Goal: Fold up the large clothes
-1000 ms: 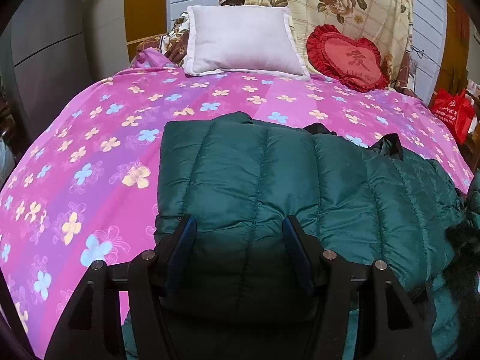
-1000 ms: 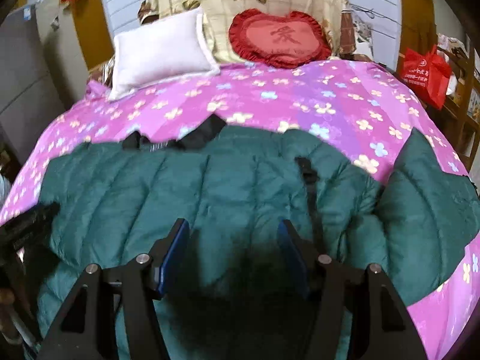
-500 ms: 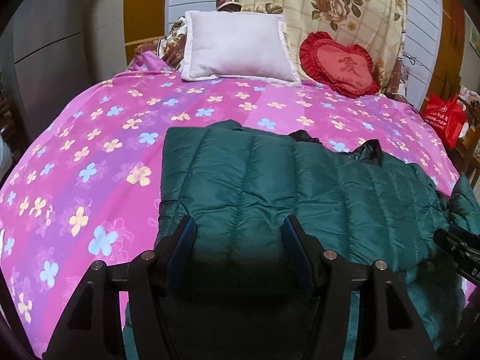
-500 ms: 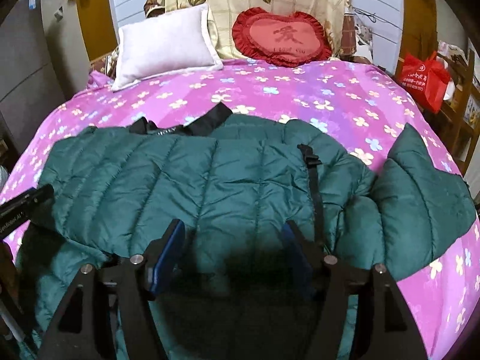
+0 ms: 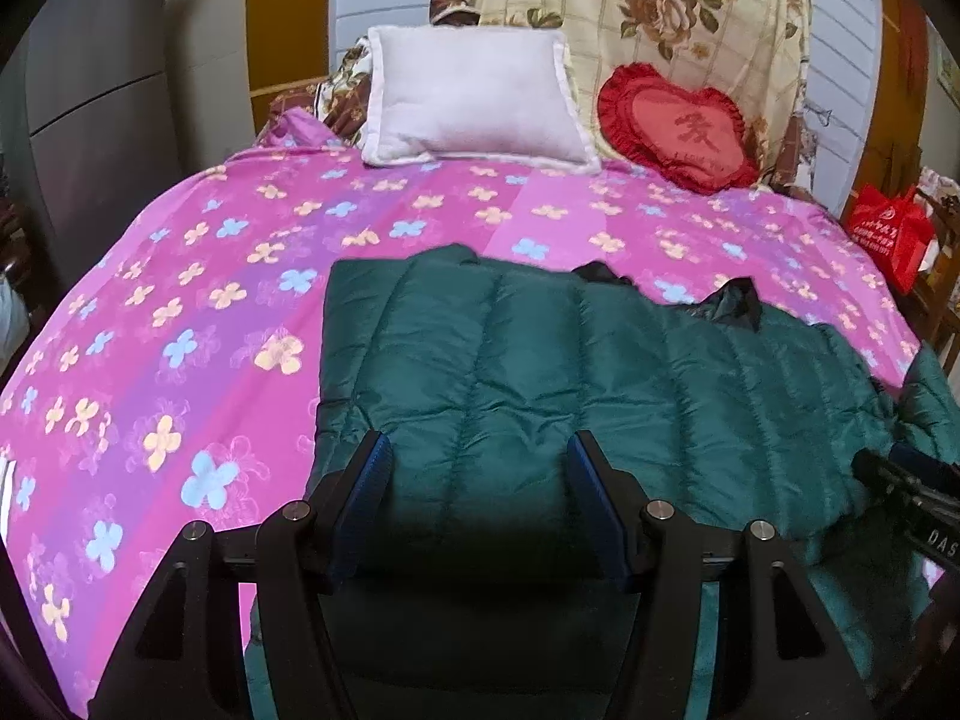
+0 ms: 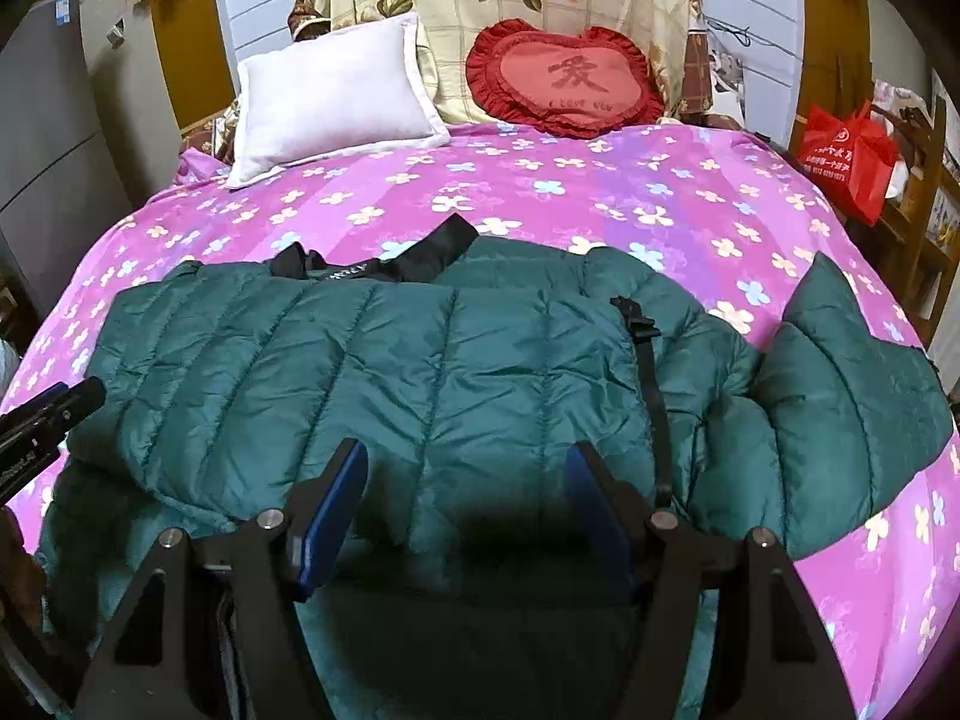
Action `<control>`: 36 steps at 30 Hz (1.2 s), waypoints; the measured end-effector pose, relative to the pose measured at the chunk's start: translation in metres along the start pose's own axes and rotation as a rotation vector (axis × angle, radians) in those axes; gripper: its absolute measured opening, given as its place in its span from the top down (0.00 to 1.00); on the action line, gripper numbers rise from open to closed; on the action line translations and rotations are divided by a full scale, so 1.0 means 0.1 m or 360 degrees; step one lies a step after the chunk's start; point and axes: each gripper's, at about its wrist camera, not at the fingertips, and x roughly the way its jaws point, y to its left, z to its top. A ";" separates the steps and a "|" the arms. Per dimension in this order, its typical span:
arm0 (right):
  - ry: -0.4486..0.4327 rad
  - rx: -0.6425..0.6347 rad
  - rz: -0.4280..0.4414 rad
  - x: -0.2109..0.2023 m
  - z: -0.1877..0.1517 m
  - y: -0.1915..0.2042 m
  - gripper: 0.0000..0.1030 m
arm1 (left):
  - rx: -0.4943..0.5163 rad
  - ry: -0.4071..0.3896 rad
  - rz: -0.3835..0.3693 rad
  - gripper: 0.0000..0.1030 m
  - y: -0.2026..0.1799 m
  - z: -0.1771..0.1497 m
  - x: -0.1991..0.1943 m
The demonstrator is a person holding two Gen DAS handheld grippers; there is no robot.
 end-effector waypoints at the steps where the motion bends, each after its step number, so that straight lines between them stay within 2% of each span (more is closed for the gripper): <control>1: 0.0007 0.0003 -0.0014 0.03 0.00 -0.01 0.30 | -0.0001 0.0020 0.0006 0.59 0.01 -0.01 0.05; 6: 0.0116 0.0048 -0.0044 0.32 -0.06 -0.16 0.29 | 0.0034 0.0044 0.0028 0.59 -0.01 -0.08 0.17; 10: 0.0099 0.0040 -0.0043 0.25 -0.07 -0.14 0.29 | 0.0026 0.0037 -0.0003 0.59 -0.04 -0.07 0.06; 15: 0.0022 0.0057 0.0014 -0.03 -0.11 -0.12 0.28 | 0.0019 -0.0011 -0.0062 0.59 -0.16 -0.07 -0.16; 19: -0.0027 0.0091 0.0059 -0.29 -0.16 -0.13 0.21 | 0.0042 -0.0053 -0.0112 0.59 -0.32 -0.08 -0.37; 28: -0.0122 0.0070 0.0033 -0.77 -0.24 -0.21 0.20 | 0.0090 -0.0102 -0.0162 0.59 -0.65 -0.14 -0.69; 36: -0.0182 0.0075 -0.0017 -1.00 -0.29 -0.41 0.19 | 0.0158 -0.0124 -0.0185 0.59 -0.95 -0.16 -0.82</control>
